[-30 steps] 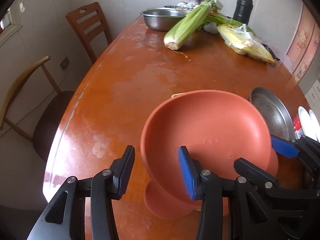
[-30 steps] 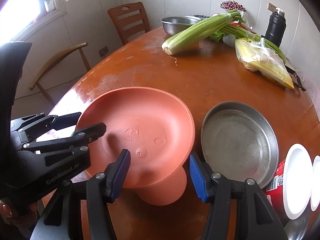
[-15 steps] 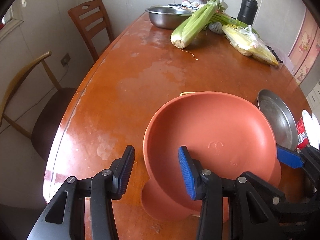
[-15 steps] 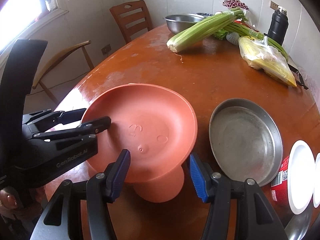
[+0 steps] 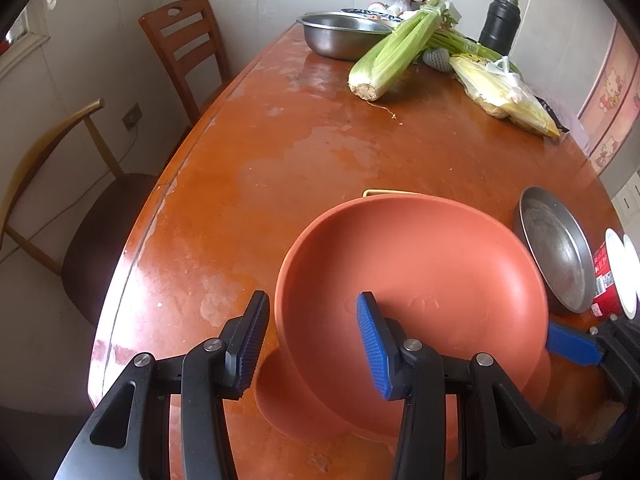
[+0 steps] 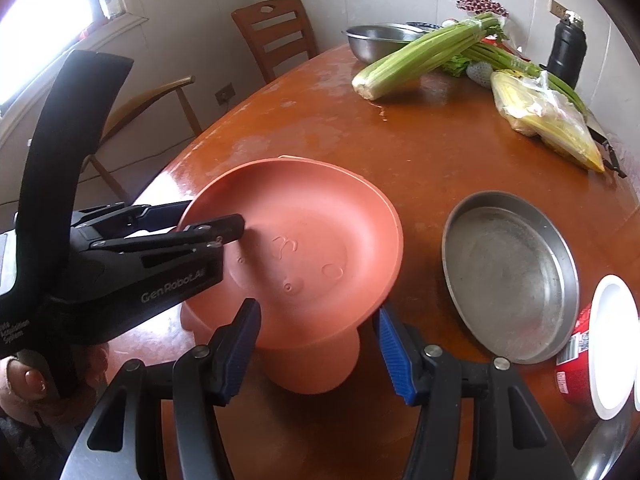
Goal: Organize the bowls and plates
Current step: 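Carry the orange plate over the yellow plate and lower it on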
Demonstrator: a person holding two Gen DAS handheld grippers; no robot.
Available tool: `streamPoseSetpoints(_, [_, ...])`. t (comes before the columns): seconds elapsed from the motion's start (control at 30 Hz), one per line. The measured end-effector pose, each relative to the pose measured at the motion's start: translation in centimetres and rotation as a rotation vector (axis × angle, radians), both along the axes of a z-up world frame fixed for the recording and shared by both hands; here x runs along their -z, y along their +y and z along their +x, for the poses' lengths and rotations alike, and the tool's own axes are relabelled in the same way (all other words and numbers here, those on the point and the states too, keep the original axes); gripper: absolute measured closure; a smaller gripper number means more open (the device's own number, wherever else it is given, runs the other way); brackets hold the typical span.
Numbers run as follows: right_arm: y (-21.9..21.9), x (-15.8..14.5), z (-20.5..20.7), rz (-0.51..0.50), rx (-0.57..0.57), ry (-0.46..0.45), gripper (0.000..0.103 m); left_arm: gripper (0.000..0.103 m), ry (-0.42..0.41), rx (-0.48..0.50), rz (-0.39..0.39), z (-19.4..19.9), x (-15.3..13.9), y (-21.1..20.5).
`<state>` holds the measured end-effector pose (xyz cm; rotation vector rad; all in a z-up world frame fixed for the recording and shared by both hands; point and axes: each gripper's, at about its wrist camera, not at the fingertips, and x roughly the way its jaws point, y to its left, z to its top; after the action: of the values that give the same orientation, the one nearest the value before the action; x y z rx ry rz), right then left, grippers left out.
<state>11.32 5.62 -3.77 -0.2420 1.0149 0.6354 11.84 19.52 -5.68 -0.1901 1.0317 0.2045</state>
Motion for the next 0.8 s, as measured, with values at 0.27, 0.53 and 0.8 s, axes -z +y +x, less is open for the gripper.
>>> streamPoseSetpoints(0.27, [-1.5,-0.8,0.1,0.051,0.027,0.008,0.044,0.056,-0.040,0.005,0.006,-0.6,-1.9,-0.5])
streamPoseSetpoints(0.53, [-5.4,-2.0,0.6,0.106,0.116,-0.003,0.044,0.056,-0.055,0.014,0.048,0.0,-3.8,-1.8])
streamPoseSetpoints(0.8, [-8.4,-1.7,2.0,0.106,0.182,-0.006,0.044,0.056,-0.016,-0.035,0.067,0.4,-2.8,-1.0])
